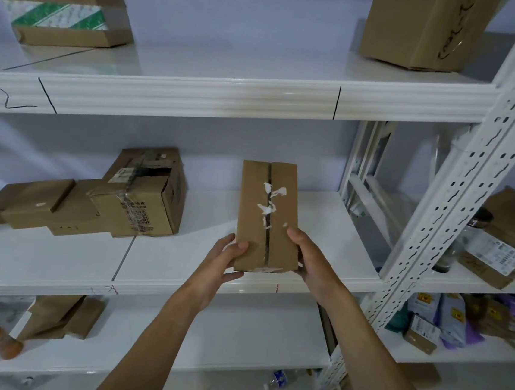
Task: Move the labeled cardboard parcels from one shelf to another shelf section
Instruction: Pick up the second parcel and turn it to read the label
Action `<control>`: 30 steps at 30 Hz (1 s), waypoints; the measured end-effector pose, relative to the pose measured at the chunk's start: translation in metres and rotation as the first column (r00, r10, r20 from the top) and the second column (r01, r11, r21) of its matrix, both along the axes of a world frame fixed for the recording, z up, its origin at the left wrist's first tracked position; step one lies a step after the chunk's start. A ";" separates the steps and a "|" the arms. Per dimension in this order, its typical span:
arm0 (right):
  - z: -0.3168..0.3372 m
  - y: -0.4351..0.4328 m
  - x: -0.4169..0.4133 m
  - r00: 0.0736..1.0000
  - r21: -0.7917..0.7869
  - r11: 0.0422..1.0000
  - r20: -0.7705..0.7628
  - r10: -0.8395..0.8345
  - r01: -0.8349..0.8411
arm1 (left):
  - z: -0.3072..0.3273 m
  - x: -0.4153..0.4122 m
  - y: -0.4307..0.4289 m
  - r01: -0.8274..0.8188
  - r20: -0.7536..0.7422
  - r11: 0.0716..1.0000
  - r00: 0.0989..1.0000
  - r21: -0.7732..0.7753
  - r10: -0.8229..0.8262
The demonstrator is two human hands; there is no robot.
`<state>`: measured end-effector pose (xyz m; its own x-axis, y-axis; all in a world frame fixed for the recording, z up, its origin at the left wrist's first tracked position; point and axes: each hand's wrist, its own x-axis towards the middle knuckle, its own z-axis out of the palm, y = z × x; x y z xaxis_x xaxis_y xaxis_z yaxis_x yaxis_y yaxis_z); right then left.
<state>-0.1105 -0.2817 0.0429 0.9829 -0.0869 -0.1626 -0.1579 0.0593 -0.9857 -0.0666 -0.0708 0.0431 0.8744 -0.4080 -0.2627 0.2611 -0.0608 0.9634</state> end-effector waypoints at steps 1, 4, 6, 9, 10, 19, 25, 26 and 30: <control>0.000 0.000 0.001 1.000 -0.018 0.999 -0.007 -0.029 0.029 | 0.000 0.000 -0.002 -0.036 0.010 0.999 0.999 0.026 0.036; 0.004 0.004 0.001 0.996 -0.156 0.985 -0.024 -0.083 0.078 | -0.001 -0.002 -0.009 -0.163 0.081 0.982 0.985 0.094 0.155; 0.006 0.007 0.001 0.995 -0.212 0.973 -0.019 -0.098 0.091 | -0.001 -0.001 -0.014 -0.232 0.138 0.965 0.967 0.119 0.215; 0.007 0.013 0.002 0.995 -0.226 0.970 0.034 -0.090 0.095 | 0.000 -0.001 -0.021 -0.292 0.218 0.944 0.942 0.155 0.256; 0.008 0.015 0.003 0.995 -0.224 0.970 0.054 -0.088 0.098 | 0.000 -0.002 -0.023 -0.310 0.261 0.935 0.930 0.173 0.260; 0.006 0.029 0.006 0.971 -0.227 0.945 0.063 -0.229 0.237 | 0.000 -0.008 -0.026 -0.294 0.439 0.887 0.891 0.357 0.118; 0.000 0.015 0.004 0.976 -0.072 0.974 -0.014 -0.218 0.217 | 0.000 -0.001 -0.009 -0.215 0.222 0.972 0.957 0.100 0.189; -0.001 0.014 0.004 0.977 -0.059 0.976 -0.005 -0.212 0.211 | 0.001 -0.001 -0.005 -0.210 0.212 0.972 0.960 0.102 0.185; 0.003 0.013 0.001 0.985 -0.053 0.984 0.036 -0.170 0.172 | -0.004 0.001 0.009 -0.104 0.158 0.991 0.983 0.081 0.090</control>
<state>-0.1091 -0.2686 0.0460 0.9573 -0.2619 -0.1227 -0.1197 0.0273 -0.9924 -0.0656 -0.0622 0.0389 0.9415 -0.3004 -0.1530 0.1188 -0.1291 0.9845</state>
